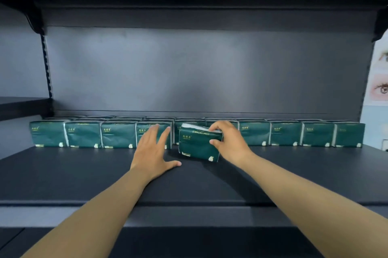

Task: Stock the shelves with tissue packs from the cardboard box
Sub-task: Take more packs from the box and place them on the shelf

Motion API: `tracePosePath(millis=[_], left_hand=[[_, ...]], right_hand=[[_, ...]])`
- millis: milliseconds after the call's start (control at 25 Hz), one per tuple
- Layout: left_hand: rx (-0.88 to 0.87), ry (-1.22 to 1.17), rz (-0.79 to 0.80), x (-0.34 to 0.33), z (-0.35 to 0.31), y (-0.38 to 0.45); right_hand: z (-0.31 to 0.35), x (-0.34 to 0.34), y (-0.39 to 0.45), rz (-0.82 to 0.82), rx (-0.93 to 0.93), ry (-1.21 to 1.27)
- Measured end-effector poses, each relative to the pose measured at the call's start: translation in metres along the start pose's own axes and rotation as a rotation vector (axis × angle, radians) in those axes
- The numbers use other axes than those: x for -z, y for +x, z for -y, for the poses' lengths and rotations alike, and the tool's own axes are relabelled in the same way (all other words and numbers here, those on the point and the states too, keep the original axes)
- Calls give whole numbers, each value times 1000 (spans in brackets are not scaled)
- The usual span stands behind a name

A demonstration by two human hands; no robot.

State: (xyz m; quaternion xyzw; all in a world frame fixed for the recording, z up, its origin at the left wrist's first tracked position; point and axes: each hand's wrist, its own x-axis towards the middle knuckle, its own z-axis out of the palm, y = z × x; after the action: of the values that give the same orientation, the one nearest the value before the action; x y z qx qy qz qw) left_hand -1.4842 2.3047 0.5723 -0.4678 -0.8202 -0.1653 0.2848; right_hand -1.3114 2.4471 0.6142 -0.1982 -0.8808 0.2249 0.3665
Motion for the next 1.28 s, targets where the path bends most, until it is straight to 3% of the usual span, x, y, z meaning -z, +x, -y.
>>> tracePosePath(millis=[120, 360, 760, 1040, 1280], left_hand=[[-101, 3, -17, -26, 16, 30], [-42, 62, -60, -56, 31, 63], [-63, 79, -121, -68, 34, 74], [-187, 141, -211, -49, 28, 59], [-228, 151, -158, 3, -6, -3]], right_hand=[[-16, -35, 40, 2, -29, 11], [-38, -77, 80, 3, 161, -240], [-51, -85, 79, -46, 227, -429], [-40, -50, 42, -122, 109, -473], [-26, 26, -48, -98, 155, -456]])
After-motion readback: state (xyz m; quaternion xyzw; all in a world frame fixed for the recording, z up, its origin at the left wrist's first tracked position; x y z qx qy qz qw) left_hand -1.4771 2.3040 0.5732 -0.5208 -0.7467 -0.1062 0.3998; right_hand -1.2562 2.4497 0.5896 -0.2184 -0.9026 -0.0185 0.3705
